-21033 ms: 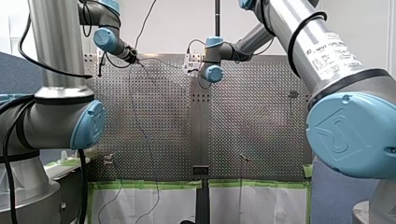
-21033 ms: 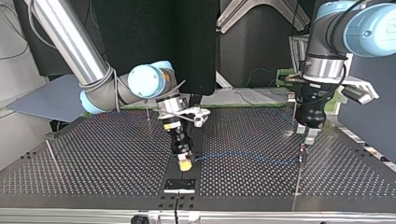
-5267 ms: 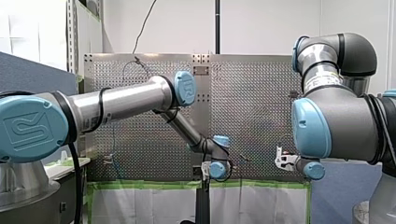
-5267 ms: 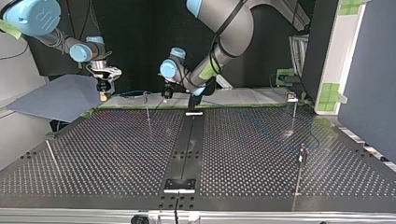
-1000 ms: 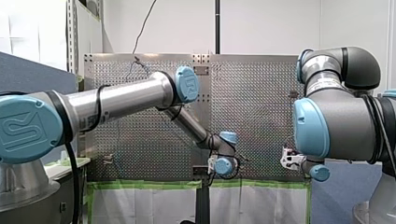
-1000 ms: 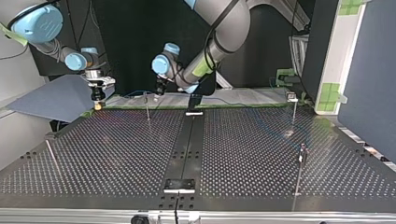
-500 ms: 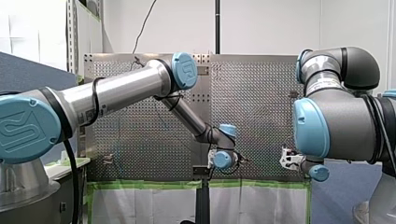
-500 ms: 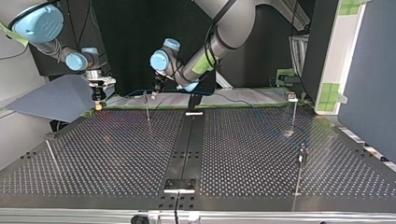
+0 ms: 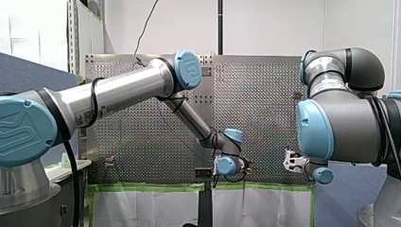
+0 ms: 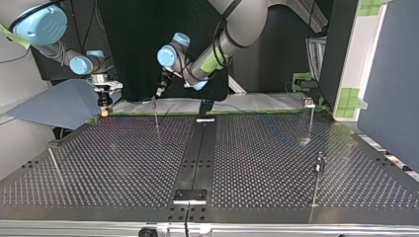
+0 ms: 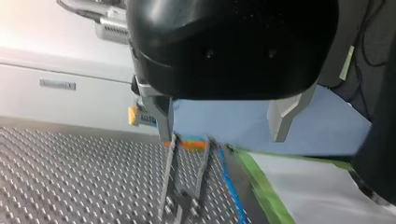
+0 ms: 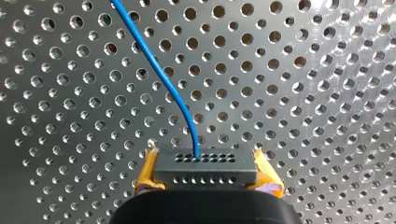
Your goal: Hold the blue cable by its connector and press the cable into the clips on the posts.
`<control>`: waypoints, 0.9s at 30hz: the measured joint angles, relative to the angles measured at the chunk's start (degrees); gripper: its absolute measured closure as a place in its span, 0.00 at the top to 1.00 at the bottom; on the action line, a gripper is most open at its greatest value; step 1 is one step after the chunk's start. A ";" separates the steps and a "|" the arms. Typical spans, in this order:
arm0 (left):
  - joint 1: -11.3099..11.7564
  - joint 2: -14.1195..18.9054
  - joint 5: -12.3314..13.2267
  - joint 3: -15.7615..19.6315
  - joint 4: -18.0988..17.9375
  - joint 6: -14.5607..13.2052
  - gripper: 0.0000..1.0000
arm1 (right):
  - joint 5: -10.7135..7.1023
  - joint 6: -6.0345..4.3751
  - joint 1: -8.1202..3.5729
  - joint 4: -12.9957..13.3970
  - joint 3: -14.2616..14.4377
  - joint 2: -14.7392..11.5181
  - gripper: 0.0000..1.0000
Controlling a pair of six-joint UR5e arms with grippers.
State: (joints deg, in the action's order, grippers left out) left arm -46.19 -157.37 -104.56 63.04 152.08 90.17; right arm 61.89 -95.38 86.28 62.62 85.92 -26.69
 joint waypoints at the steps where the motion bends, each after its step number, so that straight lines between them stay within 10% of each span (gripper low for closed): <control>1: -0.13 0.03 0.28 -0.20 -0.03 0.08 1.00 | 0.00 0.00 0.00 0.01 0.00 0.00 0.02; 27: -0.01 -0.06 -0.27 -1.40 -0.44 3.20 1.00 | -0.01 -0.09 0.02 0.20 0.00 0.06 0.02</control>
State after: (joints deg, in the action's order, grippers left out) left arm -46.20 -157.42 -104.83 61.64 151.64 93.37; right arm 61.88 -95.46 86.31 62.82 85.92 -26.62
